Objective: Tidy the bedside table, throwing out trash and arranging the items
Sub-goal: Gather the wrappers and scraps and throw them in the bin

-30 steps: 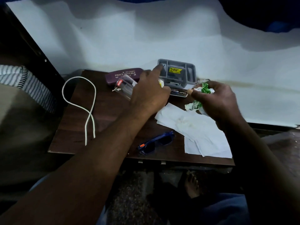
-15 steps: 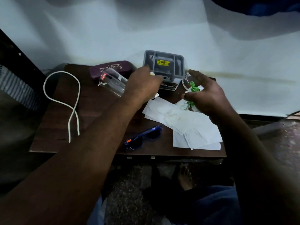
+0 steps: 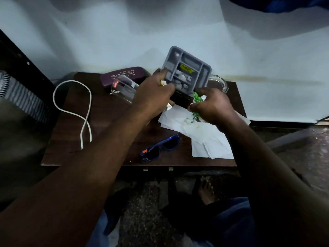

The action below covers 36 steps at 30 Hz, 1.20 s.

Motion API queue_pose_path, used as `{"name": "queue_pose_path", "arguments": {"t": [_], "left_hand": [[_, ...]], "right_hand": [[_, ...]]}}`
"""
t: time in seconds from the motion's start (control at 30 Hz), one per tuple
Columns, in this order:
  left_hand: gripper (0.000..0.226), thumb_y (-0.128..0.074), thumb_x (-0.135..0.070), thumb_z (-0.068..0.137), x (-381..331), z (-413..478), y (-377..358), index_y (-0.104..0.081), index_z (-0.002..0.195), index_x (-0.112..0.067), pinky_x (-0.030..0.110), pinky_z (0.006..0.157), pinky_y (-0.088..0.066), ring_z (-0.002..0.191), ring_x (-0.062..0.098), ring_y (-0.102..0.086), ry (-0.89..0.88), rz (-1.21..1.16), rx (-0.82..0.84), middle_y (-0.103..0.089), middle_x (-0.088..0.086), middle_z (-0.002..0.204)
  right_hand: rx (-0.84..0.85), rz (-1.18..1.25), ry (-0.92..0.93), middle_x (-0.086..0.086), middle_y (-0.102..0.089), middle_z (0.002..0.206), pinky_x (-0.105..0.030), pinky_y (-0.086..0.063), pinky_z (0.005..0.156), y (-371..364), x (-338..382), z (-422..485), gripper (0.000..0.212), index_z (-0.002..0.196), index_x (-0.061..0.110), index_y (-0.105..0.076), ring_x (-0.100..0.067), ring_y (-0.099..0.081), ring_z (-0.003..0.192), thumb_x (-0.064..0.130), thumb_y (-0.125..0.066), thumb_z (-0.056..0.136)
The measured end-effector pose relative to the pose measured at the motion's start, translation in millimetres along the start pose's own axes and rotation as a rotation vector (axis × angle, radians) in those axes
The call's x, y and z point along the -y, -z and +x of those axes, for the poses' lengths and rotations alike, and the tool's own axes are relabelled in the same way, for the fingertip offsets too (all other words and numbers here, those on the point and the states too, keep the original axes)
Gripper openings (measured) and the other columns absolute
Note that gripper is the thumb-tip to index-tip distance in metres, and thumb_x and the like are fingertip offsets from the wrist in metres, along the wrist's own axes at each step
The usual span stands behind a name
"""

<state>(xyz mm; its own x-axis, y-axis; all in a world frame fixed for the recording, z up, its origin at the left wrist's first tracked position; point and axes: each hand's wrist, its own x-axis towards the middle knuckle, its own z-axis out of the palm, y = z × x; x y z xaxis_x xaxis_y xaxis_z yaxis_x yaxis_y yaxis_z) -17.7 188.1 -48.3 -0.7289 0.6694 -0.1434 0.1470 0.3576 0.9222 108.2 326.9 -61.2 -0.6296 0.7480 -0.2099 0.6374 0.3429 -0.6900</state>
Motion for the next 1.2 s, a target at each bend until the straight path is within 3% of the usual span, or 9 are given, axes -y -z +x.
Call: {"name": "queue_pose_path", "arguments": {"t": [0.1, 0.2, 0.37, 0.53, 0.67, 0.77, 0.93, 1.07, 1.2], "left_hand": [[0.049, -0.057, -0.019, 0.094, -5.3, -1.6, 4.3, -0.06, 0.142, -0.03, 0.023, 0.047, -0.049, 0.07, 0.01, -0.077, -0.056, -0.098, -0.066, -0.076, -0.001, 0.103], [0.027, -0.065, -0.017, 0.093, -7.9, 0.5, 11.1, -0.066, 0.119, -0.024, 0.026, 0.05, -0.051, 0.066, 0.017, -0.075, -0.131, -0.29, -0.222, -0.071, -0.005, 0.114], [0.069, -0.082, -0.025, 0.083, -5.3, 3.7, 23.2, -0.048, 0.143, -0.029, 0.031, 0.062, -0.058, 0.1, 0.024, -0.075, 0.012, -0.582, -0.099, -0.058, 0.009, 0.139], [0.079, -0.073, -0.004, 0.089, -1.8, 5.7, 27.2, -0.037, 0.157, -0.017, 0.026, 0.045, -0.041, 0.054, 0.019, -0.063, 0.126, -0.683, -0.075, -0.066, 0.019, 0.117], [0.085, -0.066, 0.001, 0.091, -1.8, 5.9, 30.7, -0.023, 0.163, -0.015, 0.024, 0.04, -0.041, 0.052, 0.017, -0.069, 0.16, -0.715, -0.149, -0.062, 0.022, 0.126], [0.086, -0.066, 0.003, 0.089, 0.3, 7.4, 32.4, -0.024, 0.163, -0.014, 0.03, 0.049, -0.044, 0.053, 0.019, -0.07, 0.142, -0.708, -0.177, -0.062, 0.02, 0.121], [0.095, -0.075, -0.006, 0.075, -1.3, 2.8, 27.8, -0.033, 0.159, -0.019, 0.047, 0.076, -0.054, 0.082, 0.029, -0.072, 0.106, -0.738, -0.129, -0.064, 0.016, 0.133], [0.085, -0.077, -0.012, 0.071, -4.2, -2.8, 18.8, -0.046, 0.15, -0.023, 0.033, 0.082, -0.06, 0.097, 0.012, -0.076, 0.029, -0.641, -0.092, -0.078, -0.013, 0.107], [0.098, -0.078, -0.017, 0.069, -7.6, -7.3, 11.8, -0.036, 0.158, -0.014, 0.048, 0.11, -0.051, 0.137, 0.029, -0.056, -0.023, -0.511, -0.028, -0.051, 0.011, 0.155]], "right_hand": [[-0.192, -0.03, 0.022, -0.003, -0.073, 0.101, -0.041, -0.065, 0.082, 0.9, 5.0, -3.6, 0.056, 0.131, 0.02, -0.073, -0.019, -0.072, 0.084, 0.019, -0.084, 0.076], [-0.421, -0.075, 0.177, -0.005, -0.08, 0.102, -0.029, -0.057, 0.086, 2.2, 11.0, -9.2, 0.045, 0.124, 0.018, -0.078, -0.016, -0.069, 0.087, 0.024, -0.079, 0.079], [-0.566, -0.166, 0.383, -0.009, -0.081, 0.106, -0.034, -0.057, 0.089, -1.4, 17.1, -15.5, 0.036, 0.119, 0.016, -0.079, -0.027, -0.075, 0.092, 0.022, -0.079, 0.084], [-0.416, -0.184, 0.385, -0.006, -0.08, 0.114, -0.028, -0.052, 0.09, -0.9, 15.7, -19.9, 0.045, 0.129, 0.018, -0.075, -0.024, -0.073, 0.101, 0.023, -0.081, 0.085], [-0.519, -0.167, 0.453, 0.0, -0.079, 0.109, -0.024, -0.047, 0.083, 1.8, 26.3, -33.7, 0.042, 0.124, 0.021, -0.072, -0.021, -0.072, 0.094, 0.018, -0.078, 0.083], [-0.55, -0.099, 0.531, 0.002, -0.075, 0.104, -0.026, -0.049, 0.079, 2.9, 34.6, -42.9, 0.035, 0.114, 0.019, -0.07, -0.018, -0.067, 0.089, 0.016, -0.076, 0.079], [-0.197, -0.23, 0.622, 0.001, -0.07, 0.136, -0.036, -0.059, 0.096, -10.0, 38.5, -48.5, 0.056, 0.138, 0.023, -0.069, -0.02, -0.072, 0.11, 0.019, -0.081, 0.083], [-0.154, -0.323, 0.607, -0.001, -0.069, 0.134, -0.043, -0.06, 0.088, -18.5, 40.7, -47.1, 0.061, 0.138, 0.02, -0.066, -0.032, -0.071, 0.108, 0.018, -0.075, 0.078], [-0.19, -0.439, 0.519, -0.007, -0.07, 0.118, -0.037, -0.056, 0.078, -23.4, 39.0, -46.0, 0.049, 0.124, 0.016, -0.067, -0.036, -0.069, 0.095, 0.016, -0.073, 0.075]]}}
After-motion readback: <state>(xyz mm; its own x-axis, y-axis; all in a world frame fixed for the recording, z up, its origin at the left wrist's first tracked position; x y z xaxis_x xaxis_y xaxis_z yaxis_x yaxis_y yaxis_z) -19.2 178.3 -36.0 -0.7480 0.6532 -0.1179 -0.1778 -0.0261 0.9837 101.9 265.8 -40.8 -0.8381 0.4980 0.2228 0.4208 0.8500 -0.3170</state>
